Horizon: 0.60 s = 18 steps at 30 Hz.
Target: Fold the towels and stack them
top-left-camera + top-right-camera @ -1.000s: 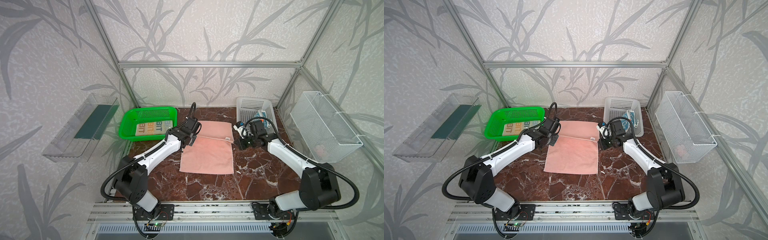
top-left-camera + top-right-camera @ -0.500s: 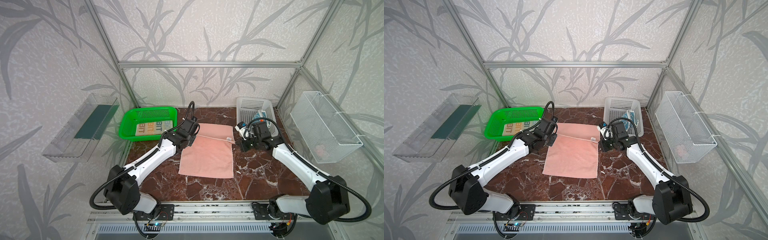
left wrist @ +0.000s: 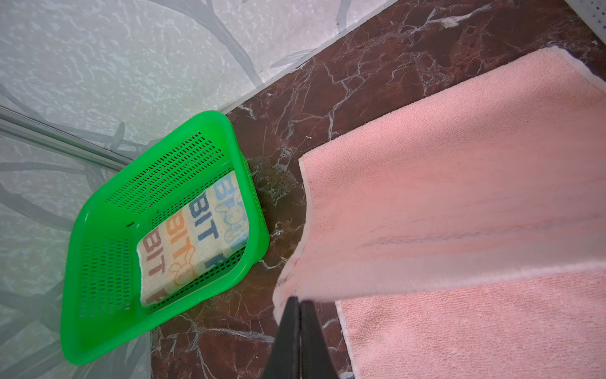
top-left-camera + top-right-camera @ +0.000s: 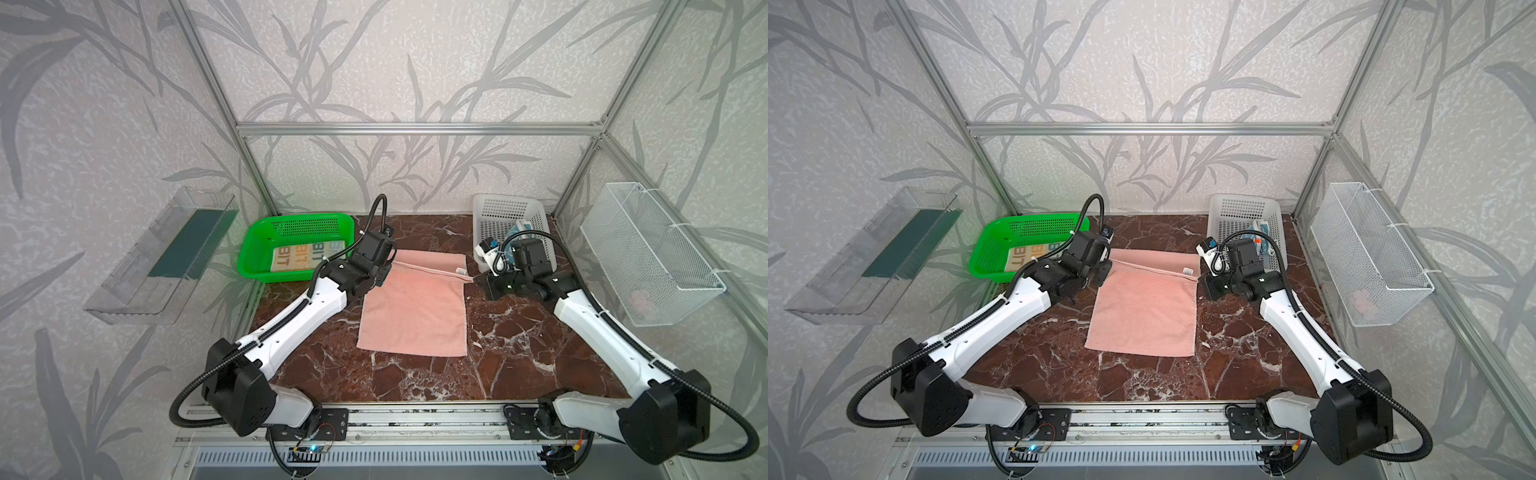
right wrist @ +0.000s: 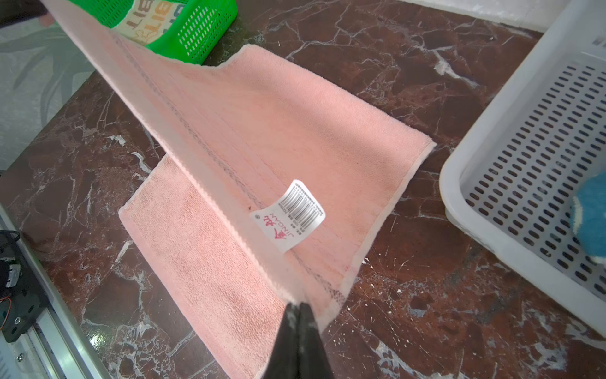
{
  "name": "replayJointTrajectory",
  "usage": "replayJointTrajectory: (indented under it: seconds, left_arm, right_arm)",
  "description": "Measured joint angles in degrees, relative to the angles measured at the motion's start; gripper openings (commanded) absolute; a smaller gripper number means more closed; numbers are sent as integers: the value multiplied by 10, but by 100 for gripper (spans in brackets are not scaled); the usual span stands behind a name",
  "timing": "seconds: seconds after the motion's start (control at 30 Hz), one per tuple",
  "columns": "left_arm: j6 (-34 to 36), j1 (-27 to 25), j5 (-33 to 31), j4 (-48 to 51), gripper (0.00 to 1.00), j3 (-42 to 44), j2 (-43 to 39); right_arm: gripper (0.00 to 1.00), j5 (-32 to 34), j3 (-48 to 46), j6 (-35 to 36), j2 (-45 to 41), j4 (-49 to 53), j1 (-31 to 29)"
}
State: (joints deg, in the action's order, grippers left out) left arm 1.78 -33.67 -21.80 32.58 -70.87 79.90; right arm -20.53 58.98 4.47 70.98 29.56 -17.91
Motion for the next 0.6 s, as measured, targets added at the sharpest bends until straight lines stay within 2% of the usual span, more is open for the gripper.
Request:
replayJointTrajectory:
  seconds: [0.23, 0.6]
  left_arm:
    - [-40, -13, 14, 22, 0, 48, -27]
    - [-93, -29, 32, 38, 0, 112, -58]
  right_arm:
    - [0, 2, -41, -10, -16, 5, -18]
    - [0, 32, -110, -60, -52, 23, -78]
